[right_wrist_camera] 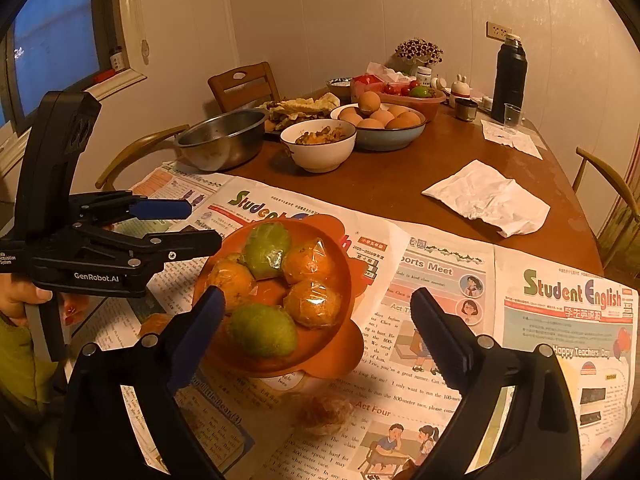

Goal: Organize fruits
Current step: 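Withdraw both open tools from the plate toward the remaining loose fruits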

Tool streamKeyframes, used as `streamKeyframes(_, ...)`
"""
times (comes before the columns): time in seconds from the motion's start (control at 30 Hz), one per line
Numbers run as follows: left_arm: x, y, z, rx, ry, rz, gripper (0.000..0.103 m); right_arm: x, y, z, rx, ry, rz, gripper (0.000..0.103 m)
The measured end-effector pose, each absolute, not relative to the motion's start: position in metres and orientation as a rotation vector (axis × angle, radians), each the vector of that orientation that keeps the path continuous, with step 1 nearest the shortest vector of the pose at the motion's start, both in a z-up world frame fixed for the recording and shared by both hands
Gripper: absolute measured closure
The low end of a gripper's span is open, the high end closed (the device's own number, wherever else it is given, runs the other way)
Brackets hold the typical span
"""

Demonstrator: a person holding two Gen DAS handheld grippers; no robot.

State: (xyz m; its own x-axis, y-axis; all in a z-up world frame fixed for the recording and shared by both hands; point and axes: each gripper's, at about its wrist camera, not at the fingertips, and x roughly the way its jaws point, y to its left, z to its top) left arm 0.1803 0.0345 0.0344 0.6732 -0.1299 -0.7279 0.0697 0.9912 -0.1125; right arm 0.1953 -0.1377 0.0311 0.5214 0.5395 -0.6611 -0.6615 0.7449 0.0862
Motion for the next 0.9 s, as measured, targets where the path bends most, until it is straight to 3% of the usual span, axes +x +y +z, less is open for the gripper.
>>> streamKeyframes(0.47,0.170,0.035,0.045,-0.078,0.799,-0.088,0.013,0.185,-0.143,0.042,-0.187,0.698,0.706,0.005)
streamKeyframes(0.9,0.158,0.038,0.053,-0.084,0.777,-0.069,0.010,0.173,-0.147,0.051,-0.186,0.671,0.703,0.005)
